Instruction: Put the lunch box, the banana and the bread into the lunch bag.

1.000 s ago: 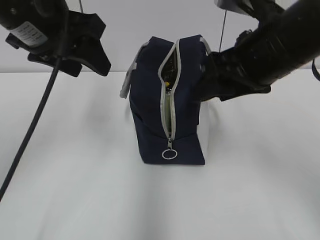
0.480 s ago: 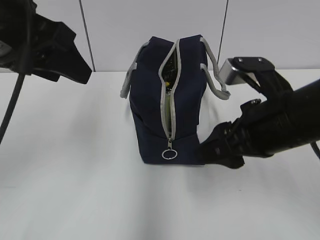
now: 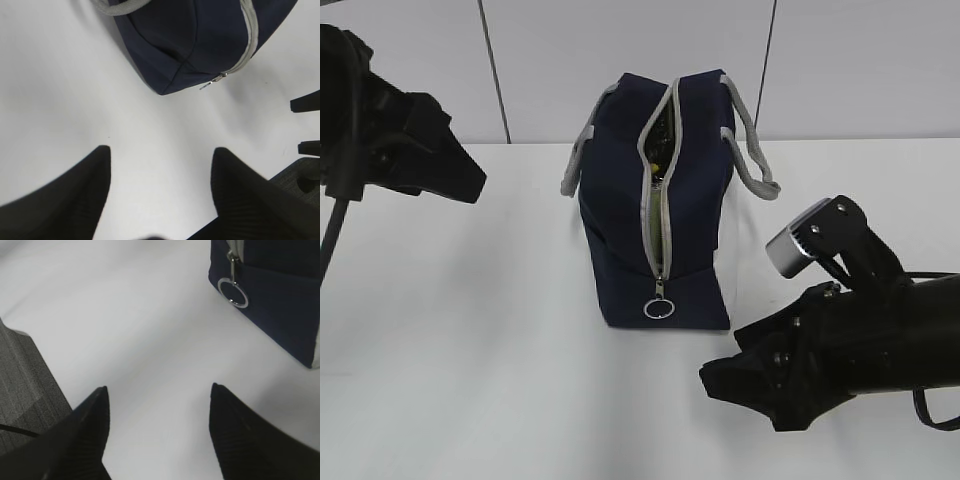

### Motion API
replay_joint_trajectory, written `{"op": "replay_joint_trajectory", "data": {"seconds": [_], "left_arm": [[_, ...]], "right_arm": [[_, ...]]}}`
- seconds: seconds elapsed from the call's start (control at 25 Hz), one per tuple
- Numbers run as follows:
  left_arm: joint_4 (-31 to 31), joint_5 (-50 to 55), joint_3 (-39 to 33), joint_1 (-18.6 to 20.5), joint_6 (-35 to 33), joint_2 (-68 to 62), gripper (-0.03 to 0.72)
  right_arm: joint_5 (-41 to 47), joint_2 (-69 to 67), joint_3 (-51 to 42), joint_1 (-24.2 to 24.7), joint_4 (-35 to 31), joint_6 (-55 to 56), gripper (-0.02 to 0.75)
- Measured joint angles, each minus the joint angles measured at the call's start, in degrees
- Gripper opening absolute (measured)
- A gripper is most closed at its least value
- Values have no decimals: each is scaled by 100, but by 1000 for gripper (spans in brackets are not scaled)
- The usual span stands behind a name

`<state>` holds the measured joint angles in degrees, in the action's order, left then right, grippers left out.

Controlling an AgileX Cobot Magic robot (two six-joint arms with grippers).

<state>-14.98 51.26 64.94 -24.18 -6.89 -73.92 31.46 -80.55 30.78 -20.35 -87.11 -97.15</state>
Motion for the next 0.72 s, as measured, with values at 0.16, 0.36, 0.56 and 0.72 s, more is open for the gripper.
{"op": "replay_joint_trajectory", "data": {"seconds": [0.16,0.36,0.56,0.72], "left_arm": [[0,-12,0,0,0,2,442],[0,-12,0,0,0,12,428],[0,-12,0,0,-5,23,424],[0,-7,0,0,-5,29,424]], "right_arm": [[-183,-293,-26,0,-544,-606,480],[-297,-625,-26,0,-634,-2169,480],[-50,-927,-26,0,-1186,-2786,480],[265,-1120,-26,0,-1593,-2848,480]]}}
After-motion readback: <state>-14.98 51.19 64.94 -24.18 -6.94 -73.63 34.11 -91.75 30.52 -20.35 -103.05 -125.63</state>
